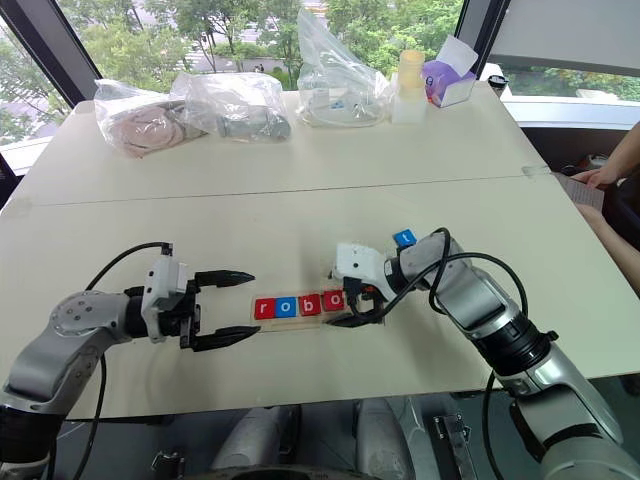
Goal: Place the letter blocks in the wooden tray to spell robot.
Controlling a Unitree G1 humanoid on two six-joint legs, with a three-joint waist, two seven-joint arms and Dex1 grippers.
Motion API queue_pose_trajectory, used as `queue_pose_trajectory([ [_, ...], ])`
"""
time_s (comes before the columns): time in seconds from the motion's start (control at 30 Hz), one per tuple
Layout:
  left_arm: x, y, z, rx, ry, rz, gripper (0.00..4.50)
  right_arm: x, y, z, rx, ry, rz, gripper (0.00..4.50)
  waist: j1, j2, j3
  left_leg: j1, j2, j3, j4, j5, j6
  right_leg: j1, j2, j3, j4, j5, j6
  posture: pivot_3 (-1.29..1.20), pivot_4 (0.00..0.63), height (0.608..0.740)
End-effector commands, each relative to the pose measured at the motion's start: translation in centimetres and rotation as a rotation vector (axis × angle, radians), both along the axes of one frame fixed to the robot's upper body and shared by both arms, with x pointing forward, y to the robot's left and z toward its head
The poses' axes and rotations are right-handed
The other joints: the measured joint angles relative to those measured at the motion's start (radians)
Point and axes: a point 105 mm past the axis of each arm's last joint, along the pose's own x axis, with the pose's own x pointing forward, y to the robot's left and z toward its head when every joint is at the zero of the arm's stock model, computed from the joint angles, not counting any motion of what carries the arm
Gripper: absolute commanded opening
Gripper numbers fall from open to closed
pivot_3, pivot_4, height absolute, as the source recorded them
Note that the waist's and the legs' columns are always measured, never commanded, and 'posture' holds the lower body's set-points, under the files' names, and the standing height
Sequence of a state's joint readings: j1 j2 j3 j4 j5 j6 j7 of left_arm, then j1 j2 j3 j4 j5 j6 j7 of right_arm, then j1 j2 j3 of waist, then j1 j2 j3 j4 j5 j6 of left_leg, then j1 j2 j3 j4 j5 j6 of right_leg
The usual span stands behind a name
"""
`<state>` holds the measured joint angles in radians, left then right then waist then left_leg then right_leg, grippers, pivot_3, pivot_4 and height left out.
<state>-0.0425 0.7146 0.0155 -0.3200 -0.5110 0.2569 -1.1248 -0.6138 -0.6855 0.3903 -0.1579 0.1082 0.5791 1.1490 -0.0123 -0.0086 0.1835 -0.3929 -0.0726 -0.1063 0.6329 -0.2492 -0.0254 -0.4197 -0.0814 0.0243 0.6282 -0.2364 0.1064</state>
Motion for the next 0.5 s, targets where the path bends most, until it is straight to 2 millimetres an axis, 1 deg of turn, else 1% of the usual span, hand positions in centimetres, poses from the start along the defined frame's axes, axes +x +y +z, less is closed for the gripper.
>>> queue_pose_trajectory([
  [0.03, -0.1, -0.3, 0.6, -0.006, -0.027, -0.009, 4.5, 1.7, -1.1, 1.6, 0.014, -0.098, -0.061, 4.47, 0.0, 0.0, 0.0, 0.0, 0.0, 0.0, 0.0, 0.0, 0.0, 0.0, 0.0, 0.0, 0.0, 0.0, 0.0, 0.0, 0.15, 0.74],
  [0.13, 0.0, -0.4, 0.9, -0.008, -0.03, -0.013, 4.5, 2.9, -2.2, 1.5, -0.002, -0.135, -0.116, 4.47, 0.001, 0.0, 0.0, 0.0, 0.0, 0.0, 0.0, 0.0, 0.0, 0.0, 0.0, 0.0, 0.0, 0.0, 0.0, 0.0, 0.15, 0.74],
  [0.27, 0.1, -0.6, 1.3, -0.009, -0.033, -0.016, 4.5, 3.7, -2.5, 1.2, 0.004, -0.172, -0.165, 4.47, 0.0, 0.0, 0.0, 0.0, 0.0, 0.0, 0.0, 0.0, 0.0, 0.0, 0.0, 0.0, 0.0, 0.0, 0.0, 0.0, 0.15, 0.74],
  [0.4, 0.2, -0.8, 1.6, -0.009, -0.035, -0.016, 4.5, 3.4, -2.1, 0.5, -0.002, -0.172, -0.15, 4.47, -0.002, 0.0, 0.0, 0.0, 0.0, 0.0, 0.0, 0.0, 0.0, 0.0, 0.001, 0.0, 0.0, 0.0, 0.0, 0.0, 0.15, 0.74],
  [0.5, 0.3, -0.8, 1.6, -0.009, -0.036, -0.016, 4.5, 2.9, -1.7, 0.4, 0.009, -0.157, -0.134, 4.47, -0.001, 0.0, 0.0, 0.0, 0.0, 0.0, 0.0, 0.0, 0.0, 0.0, 0.001, 0.0, 0.0, 0.0, 0.0, 0.0, 0.15, 0.74],
])
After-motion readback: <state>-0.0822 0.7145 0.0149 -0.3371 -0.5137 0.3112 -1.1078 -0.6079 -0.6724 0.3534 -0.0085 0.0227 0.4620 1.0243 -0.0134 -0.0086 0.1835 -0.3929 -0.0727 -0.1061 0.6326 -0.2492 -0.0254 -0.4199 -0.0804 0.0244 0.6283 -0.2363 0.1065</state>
